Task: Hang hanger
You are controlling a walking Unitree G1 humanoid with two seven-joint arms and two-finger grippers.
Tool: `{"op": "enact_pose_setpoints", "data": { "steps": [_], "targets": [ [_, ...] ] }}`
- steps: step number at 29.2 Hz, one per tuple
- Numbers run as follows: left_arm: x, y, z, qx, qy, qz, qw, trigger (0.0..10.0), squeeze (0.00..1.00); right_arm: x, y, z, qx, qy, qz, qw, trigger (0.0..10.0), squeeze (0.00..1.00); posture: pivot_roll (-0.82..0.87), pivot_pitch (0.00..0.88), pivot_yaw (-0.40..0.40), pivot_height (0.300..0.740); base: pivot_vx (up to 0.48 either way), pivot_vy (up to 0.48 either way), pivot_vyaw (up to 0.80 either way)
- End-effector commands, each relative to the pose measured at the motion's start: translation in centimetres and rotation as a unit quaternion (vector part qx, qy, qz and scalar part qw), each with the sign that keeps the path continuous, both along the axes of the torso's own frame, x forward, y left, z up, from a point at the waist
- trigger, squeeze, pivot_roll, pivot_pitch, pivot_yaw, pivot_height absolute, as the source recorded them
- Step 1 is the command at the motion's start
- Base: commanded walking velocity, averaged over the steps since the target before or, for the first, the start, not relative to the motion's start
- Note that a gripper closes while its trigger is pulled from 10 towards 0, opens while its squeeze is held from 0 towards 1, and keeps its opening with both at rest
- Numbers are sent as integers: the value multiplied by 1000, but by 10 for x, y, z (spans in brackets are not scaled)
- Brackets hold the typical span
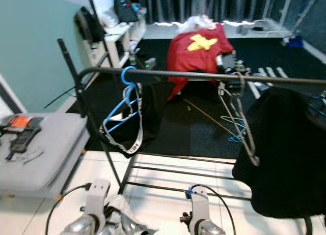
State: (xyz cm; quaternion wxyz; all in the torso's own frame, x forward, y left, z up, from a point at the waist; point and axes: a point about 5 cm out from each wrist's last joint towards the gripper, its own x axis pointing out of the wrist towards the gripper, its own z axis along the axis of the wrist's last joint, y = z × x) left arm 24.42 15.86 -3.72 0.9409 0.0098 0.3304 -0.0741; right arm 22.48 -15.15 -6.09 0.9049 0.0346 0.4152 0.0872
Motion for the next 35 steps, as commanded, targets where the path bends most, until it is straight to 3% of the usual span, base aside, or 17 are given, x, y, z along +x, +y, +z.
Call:
{"op": "enact_pose_setpoints", "data": {
  "steps": [1,19,25,26,30,35],
  "targets": [
    [-2,10,-2,7,2,16,1000,10000,0,3,9,1,10,-6,3,1000,10000,0,-9,13,33,740,0,0,800],
    [9,-4,2,2,-19,13,1000,10000,0,9,1,4,-5,-16,3,1000,10000,0,-37,14,36,740,0,0,800],
    [11,0,3,7,-23,15,1000,10000,0,16,2,8,-11,-23,17,1000,10000,0,-27,17,2,740,0,0,800],
    [14,3,6,14,-32,22,999,10000,0,19,2,10,-15,-24,27,999,10000,0,-3,9,-40,740,0,0,800],
    [15,8,7,21,-41,38,998,10000,0,22,5,12,-21,-25,49,998,10000,0,22,5,-82,740,0,0,800],
    [13,16,6,23,-39,56,997,10000,0,25,13,14,-29,-28,69,997,10000,0,13,0,-32,740,0,0,800]
  ]
}}
